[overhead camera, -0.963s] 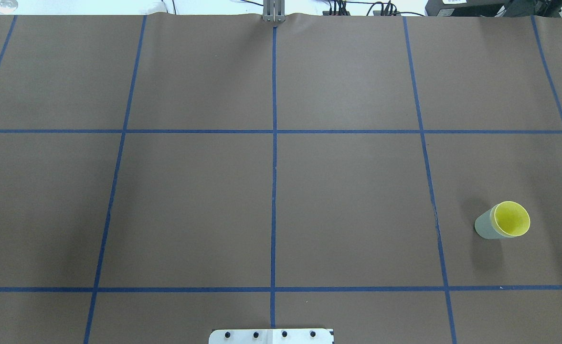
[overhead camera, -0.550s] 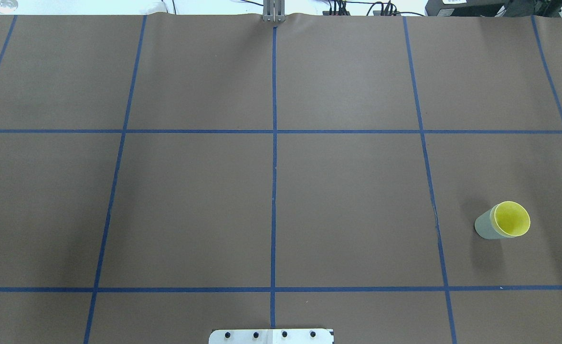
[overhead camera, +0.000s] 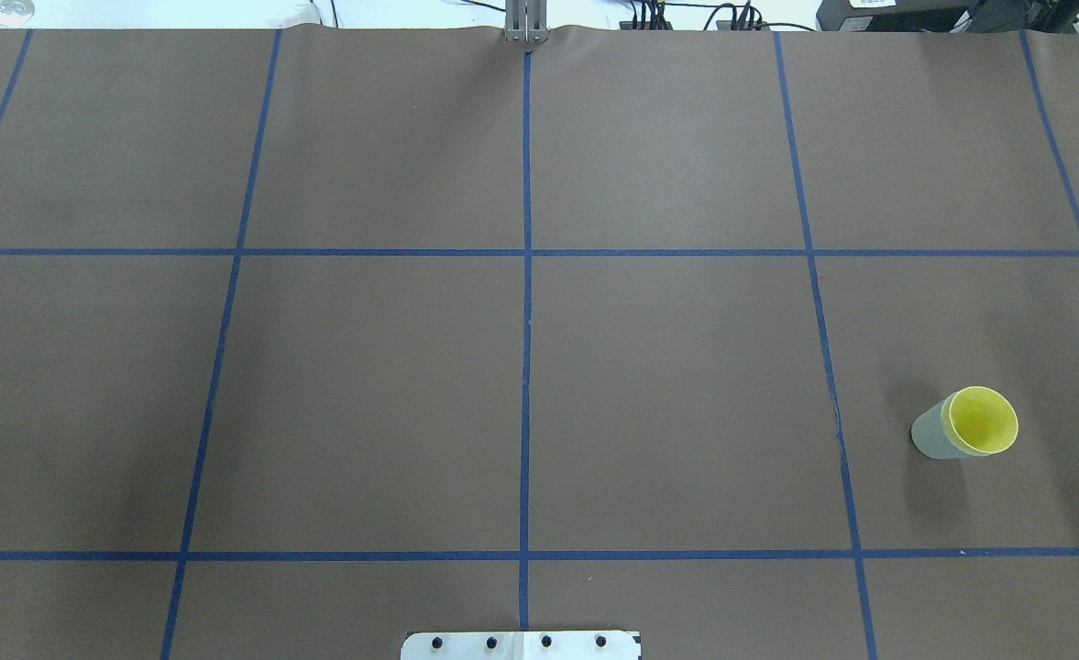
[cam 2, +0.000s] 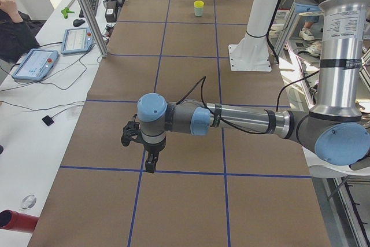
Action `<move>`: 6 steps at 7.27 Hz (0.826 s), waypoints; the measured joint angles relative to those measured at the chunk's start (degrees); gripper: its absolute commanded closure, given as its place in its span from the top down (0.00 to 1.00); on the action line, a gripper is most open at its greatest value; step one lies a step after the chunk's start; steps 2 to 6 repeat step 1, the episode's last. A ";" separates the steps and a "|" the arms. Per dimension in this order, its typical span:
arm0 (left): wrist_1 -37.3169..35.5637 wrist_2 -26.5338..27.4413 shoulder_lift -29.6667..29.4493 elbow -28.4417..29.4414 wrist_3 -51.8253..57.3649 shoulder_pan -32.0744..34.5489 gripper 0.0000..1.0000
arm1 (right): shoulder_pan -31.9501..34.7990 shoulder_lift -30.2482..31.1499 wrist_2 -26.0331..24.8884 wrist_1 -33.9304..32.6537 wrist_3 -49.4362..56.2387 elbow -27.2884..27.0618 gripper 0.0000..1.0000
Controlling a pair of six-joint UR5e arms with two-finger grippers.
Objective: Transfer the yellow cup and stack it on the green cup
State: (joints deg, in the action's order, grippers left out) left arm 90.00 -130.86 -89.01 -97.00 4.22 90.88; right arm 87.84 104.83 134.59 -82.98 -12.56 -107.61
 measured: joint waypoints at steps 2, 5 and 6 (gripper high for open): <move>0.00 -0.06 0.03 -0.02 0.00 0.00 1.00 | -0.03 0.02 0.25 0.11 -0.01 0.02 1.00; 0.00 -0.06 0.03 -0.02 0.00 0.00 1.00 | -0.03 0.02 0.25 0.11 -0.01 0.02 1.00; 0.00 -0.06 0.03 -0.02 0.00 0.00 1.00 | -0.03 0.02 0.25 0.11 -0.01 0.02 1.00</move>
